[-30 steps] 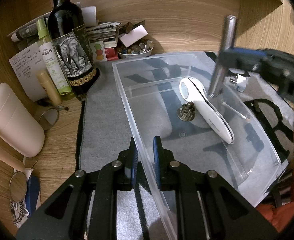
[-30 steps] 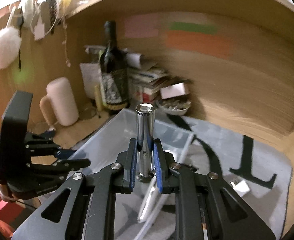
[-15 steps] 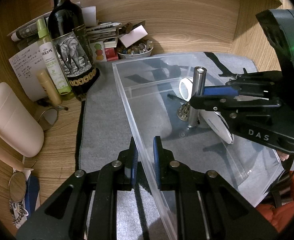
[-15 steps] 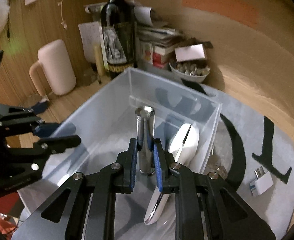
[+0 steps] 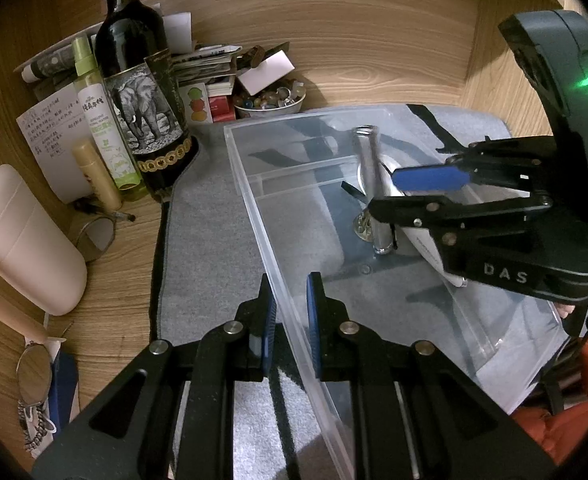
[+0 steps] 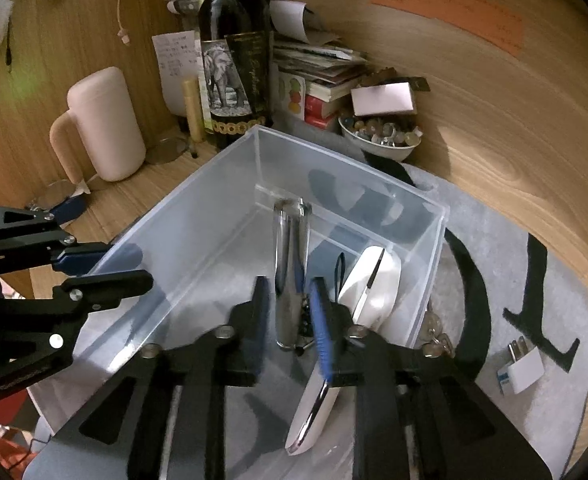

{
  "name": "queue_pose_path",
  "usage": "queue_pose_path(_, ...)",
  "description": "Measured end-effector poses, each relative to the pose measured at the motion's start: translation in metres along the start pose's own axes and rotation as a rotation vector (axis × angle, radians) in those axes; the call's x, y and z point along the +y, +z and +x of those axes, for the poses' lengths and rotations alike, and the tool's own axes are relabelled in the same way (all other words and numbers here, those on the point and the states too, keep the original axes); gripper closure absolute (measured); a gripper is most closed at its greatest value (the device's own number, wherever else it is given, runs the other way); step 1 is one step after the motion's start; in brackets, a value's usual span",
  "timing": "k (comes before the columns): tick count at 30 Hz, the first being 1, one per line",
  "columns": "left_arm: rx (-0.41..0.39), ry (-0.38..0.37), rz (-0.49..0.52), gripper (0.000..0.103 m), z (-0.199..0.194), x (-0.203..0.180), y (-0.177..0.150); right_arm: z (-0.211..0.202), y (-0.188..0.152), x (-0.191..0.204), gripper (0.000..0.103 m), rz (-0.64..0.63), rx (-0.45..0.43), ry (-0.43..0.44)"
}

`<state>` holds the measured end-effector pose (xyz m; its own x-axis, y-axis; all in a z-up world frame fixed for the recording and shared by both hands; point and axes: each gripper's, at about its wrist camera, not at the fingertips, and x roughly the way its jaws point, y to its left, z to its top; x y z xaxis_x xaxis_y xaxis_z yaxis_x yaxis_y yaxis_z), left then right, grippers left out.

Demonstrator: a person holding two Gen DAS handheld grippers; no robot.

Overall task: Organize rigid objects
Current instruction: 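Lift the silver cylinder into the box and open the right tool, then grasp the white plug adapter with the right tool and lift it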

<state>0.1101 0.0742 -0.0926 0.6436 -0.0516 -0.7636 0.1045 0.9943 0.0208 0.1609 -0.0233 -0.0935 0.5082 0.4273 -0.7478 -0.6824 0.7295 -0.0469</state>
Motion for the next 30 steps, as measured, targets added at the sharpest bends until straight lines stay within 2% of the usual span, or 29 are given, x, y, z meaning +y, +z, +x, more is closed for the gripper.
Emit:
queue_pose_path(1, -0.001, 0.0, 0.001, 0.09, 0.0, -0.001, 0.001, -0.001, 0.0, 0.0, 0.067, 0.002, -0.006, -0.006)
queue_pose_path(4, -0.002, -0.003, -0.001, 0.09, 0.001, 0.0, 0.0, -0.006, 0.0, 0.0, 0.057, 0.002, -0.027, -0.022)
queue_pose_path(12, -0.003, -0.006, 0.0, 0.09, 0.0, 0.001, -0.001, -0.032, -0.002, -0.011, 0.056, 0.025, -0.094, -0.054)
queue_pose_path(19, -0.004, -0.005, -0.001, 0.09, 0.0, 0.001, -0.001, -0.058, -0.012, -0.048, 0.055, 0.1, -0.138, -0.156)
queue_pose_path(26, -0.004, -0.005, 0.0, 0.09, 0.0, 0.001, -0.001, -0.067, -0.029, -0.106, 0.053, 0.223, -0.113, -0.265)
queue_pose_path(30, -0.004, -0.006, 0.0, 0.09, 0.0, 0.001, -0.001, -0.056, -0.04, -0.134, 0.053, 0.286, -0.066, -0.287)
